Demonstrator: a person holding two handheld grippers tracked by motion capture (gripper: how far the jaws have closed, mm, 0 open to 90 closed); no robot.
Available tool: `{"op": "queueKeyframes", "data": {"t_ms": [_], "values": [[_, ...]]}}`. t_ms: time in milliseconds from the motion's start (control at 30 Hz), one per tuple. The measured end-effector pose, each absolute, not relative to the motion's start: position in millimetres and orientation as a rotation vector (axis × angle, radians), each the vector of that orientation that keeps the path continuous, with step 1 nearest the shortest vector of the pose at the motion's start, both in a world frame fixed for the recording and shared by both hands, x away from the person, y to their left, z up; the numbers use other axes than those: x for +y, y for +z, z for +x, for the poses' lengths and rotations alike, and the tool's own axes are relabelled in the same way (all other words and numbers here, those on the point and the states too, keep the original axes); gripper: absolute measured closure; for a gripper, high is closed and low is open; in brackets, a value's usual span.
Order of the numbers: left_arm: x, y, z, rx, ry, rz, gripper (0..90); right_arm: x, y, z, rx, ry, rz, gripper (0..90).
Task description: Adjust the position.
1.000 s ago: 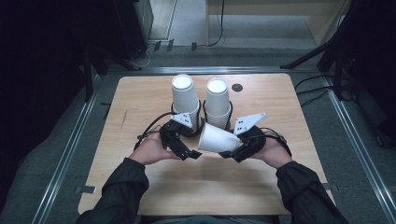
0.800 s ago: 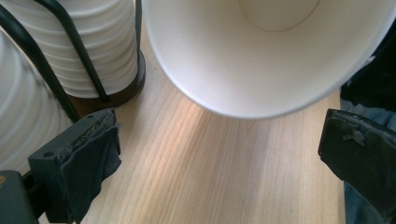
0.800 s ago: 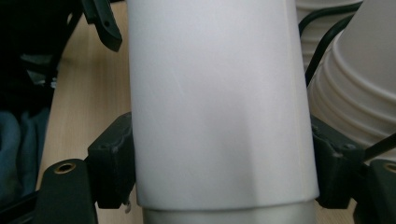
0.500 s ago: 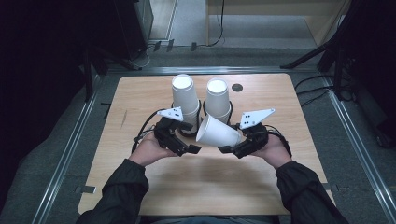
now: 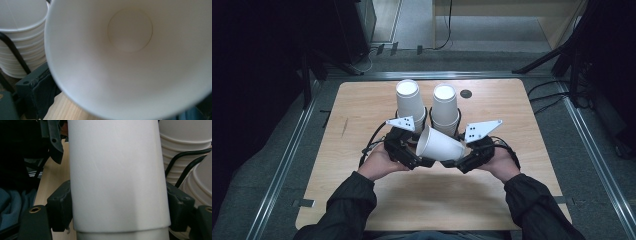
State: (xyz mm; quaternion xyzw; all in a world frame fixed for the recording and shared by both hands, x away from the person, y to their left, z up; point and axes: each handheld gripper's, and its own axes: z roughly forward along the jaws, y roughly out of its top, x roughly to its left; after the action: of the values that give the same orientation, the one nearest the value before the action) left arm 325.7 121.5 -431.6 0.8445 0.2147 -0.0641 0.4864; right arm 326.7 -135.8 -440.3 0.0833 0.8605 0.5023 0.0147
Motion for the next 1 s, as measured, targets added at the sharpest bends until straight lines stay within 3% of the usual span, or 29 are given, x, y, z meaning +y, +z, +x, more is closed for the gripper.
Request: {"op": "queueKeyframes", "data": {"t_ms": [167, 567, 867, 1000], "values": [[120, -429, 325, 0.542, -0.128, 2.056, 0.1, -129, -442, 324, 2.674, 1.560, 0.229, 23.7], [132, -423, 327, 0.497, -0.199, 1.999, 15.7, -131, -439, 324, 2.676, 1.593, 0.238, 23.5], [129, -424, 328, 0.491, -0.182, 2.029, 18.3, -131, -445, 327, 2.749, 1.532, 0.306, 21.6], [134, -420, 328, 0.498, -0.172, 2.033, 18.4, -136, -445, 327, 2.776, 1.507, 0.348, 15.7]]}}
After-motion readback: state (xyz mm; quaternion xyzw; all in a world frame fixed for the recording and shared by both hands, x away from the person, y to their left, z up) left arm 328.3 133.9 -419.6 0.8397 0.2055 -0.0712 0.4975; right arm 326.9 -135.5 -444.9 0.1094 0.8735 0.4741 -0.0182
